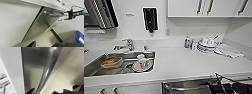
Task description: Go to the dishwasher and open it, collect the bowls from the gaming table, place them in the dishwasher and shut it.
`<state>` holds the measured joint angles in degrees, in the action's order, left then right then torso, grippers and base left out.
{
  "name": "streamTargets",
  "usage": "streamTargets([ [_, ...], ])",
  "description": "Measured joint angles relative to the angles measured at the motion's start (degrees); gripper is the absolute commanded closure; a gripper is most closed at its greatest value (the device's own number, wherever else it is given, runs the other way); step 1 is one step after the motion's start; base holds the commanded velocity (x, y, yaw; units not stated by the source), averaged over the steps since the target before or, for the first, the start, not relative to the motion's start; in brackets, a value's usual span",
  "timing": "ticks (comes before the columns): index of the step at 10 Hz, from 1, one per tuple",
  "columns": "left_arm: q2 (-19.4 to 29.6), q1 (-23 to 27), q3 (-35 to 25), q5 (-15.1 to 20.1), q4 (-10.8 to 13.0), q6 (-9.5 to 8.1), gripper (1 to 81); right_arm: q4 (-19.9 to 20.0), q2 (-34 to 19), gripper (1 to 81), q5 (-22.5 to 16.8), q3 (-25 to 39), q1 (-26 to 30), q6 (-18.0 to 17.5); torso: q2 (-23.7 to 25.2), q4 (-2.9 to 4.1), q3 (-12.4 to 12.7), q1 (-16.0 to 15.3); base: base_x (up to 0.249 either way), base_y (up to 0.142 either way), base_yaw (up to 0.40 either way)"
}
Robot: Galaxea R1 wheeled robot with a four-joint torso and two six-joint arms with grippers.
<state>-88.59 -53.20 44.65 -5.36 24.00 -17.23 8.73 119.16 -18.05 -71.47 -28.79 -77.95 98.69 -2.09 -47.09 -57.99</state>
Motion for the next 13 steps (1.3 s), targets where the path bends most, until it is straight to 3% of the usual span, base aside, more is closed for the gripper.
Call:
streamTargets([
  [5, -1.1, 0.0, 0.7, 0.1, 0.0, 0.00, 1.0, -1.3, -0.4, 1.0, 0.4, -3.1, -1.2, -0.1, 0.0, 0.00, 0.0, 0.0, 0.000, 0.000, 0.000],
  [13, -1.3, 0.0, 0.8, 0.2, 0.1, 0.00, 1.0, -1.3, 6.1, 1.0, 2.5, -10.3, -4.0, -1.6, 0.0, 0.00, 0.0, 0.0, 0.000, 0.000, 0.000],
])
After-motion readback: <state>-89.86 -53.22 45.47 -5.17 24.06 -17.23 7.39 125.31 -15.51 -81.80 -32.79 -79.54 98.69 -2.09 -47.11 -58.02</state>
